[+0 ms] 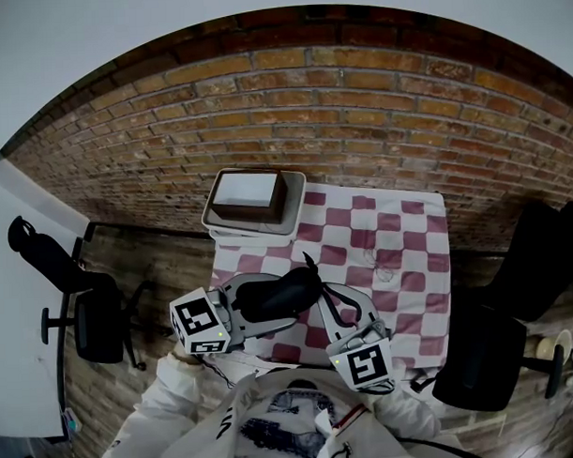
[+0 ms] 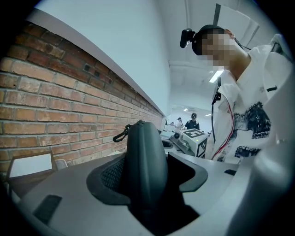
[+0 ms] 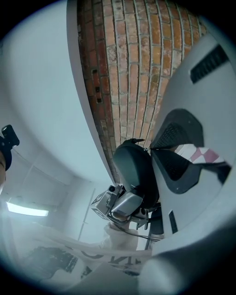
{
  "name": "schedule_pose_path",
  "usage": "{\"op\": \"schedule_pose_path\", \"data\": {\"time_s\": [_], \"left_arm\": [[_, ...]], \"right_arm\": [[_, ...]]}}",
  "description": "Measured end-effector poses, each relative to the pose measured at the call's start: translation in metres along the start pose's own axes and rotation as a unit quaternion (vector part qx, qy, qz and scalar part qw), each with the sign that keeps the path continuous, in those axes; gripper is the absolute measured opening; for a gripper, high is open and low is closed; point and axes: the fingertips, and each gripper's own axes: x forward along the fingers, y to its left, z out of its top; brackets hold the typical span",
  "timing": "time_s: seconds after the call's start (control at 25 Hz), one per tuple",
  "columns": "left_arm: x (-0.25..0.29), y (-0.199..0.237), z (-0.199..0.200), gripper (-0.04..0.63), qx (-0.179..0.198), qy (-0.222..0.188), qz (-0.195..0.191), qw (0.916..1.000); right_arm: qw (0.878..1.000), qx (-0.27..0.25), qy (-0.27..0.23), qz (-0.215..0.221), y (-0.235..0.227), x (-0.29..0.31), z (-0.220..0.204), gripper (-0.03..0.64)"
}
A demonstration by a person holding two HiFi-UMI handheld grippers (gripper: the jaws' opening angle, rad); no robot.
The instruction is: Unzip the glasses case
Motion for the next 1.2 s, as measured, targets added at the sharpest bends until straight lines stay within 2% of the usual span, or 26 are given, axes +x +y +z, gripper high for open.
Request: {"op": "schedule_pose_path", "data": {"time_s": [0.56,0.96,1.2], "left_arm": [[0.007,-0.002,-0.011,0.272,0.001,0.026,-0.002,0.9996],[0.01,-0.007,-0.016,0.261,-0.018,0.031,-0.001,0.9994],[0.011,-0.008,-0.024,0.253,-0.025,0.052,0.003,0.9983]], "right_arm": [[0.999,-0.035,0.02,0.007,-0.003,-0.007,-0.004,0.015],[0.998,-0.047,0.039,0.006,-0.002,-0.012,-0.011,0.015],[0.997,-0.069,0.047,0.002,-0.004,-0.013,-0.014,0.015]]}}
